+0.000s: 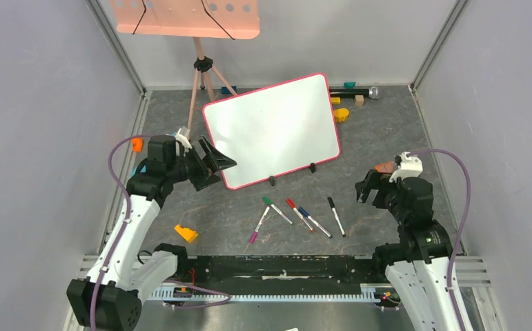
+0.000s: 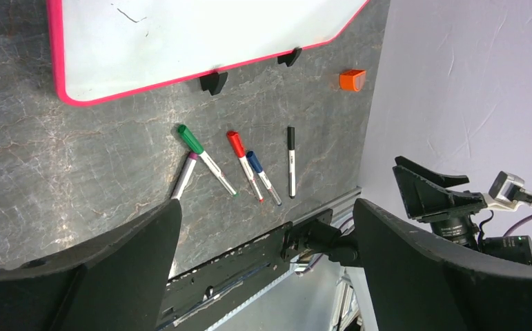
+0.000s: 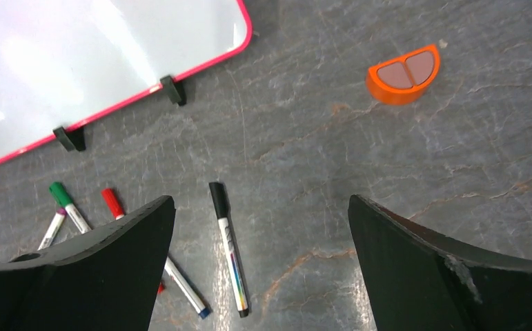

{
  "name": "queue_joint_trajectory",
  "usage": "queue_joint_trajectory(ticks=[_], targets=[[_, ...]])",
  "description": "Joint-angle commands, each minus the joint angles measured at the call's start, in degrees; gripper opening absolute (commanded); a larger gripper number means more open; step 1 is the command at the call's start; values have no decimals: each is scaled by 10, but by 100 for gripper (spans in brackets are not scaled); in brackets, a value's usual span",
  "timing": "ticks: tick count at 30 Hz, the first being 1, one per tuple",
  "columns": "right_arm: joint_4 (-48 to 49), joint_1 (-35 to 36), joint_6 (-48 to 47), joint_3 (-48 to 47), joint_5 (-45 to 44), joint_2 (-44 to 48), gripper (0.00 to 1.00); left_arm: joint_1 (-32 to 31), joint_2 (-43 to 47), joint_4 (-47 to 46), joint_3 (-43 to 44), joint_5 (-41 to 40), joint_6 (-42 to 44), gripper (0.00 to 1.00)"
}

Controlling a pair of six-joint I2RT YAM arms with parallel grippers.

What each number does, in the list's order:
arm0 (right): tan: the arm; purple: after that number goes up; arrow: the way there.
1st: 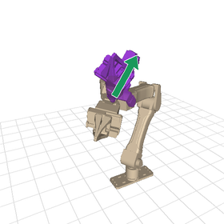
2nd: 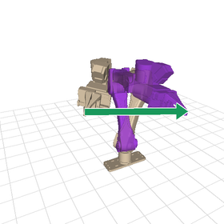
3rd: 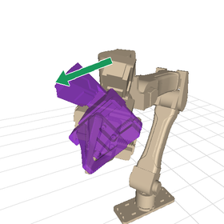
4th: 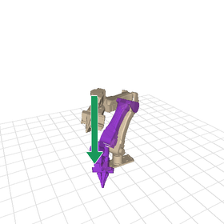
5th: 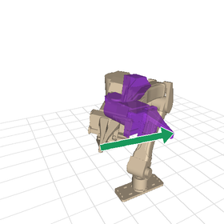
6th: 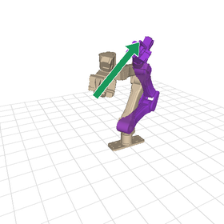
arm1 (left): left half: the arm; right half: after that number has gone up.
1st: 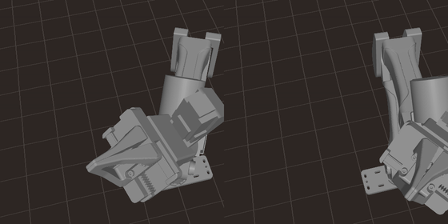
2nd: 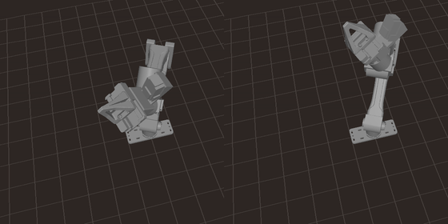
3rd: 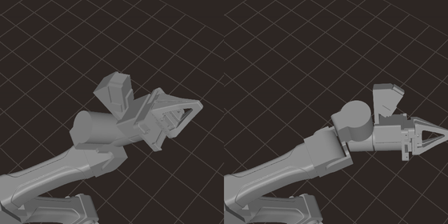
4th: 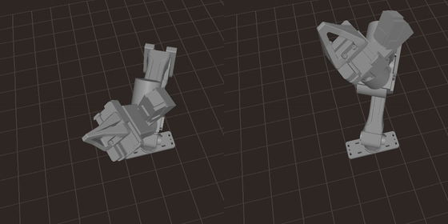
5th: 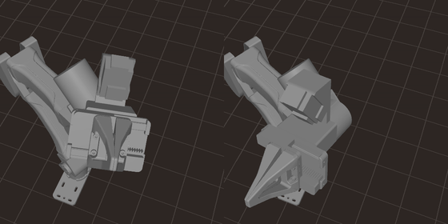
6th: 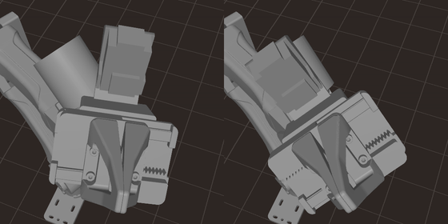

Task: Write a sentence on the whiteboard
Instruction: Pick up the whiteboard marker from the center of the board.

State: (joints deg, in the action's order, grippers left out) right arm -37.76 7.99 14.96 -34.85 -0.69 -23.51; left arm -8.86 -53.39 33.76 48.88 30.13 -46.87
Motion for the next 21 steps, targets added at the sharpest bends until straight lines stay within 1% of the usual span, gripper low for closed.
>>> queue_joint_trajectory(ticks=[1,3,7,11,14,16,17,19,21], targets=[[-9,2,-21,9,42,-8,99,-4,10,-49,-13,27,-15,100],[7,3,-25,12,68,-16,94,-5,13,-60,-21,41,-16,100],[34,3,-4,25,93,-47,95,-17,26,-70,-36,42,-15,100],[58,7,7,29,119,-91,93,-73,34,-78,-44,8,-7,100],[72,23,2,22,128,-132,90,-119,19,-76,-39,-21,5,100],[85,47,4,16,132,-165,89,-147,7,-66,-32,-41,17,100],[90,72,3,10,124,-184,87,-157,2,-62,-29,-49,23,100],[96,131,7,-6,84,-218,86,-177,-13,-50,-19,-64,41,100],[109,181,15,-16,58,-242,81,-191,-21,-33,-6,-79,62,100]])
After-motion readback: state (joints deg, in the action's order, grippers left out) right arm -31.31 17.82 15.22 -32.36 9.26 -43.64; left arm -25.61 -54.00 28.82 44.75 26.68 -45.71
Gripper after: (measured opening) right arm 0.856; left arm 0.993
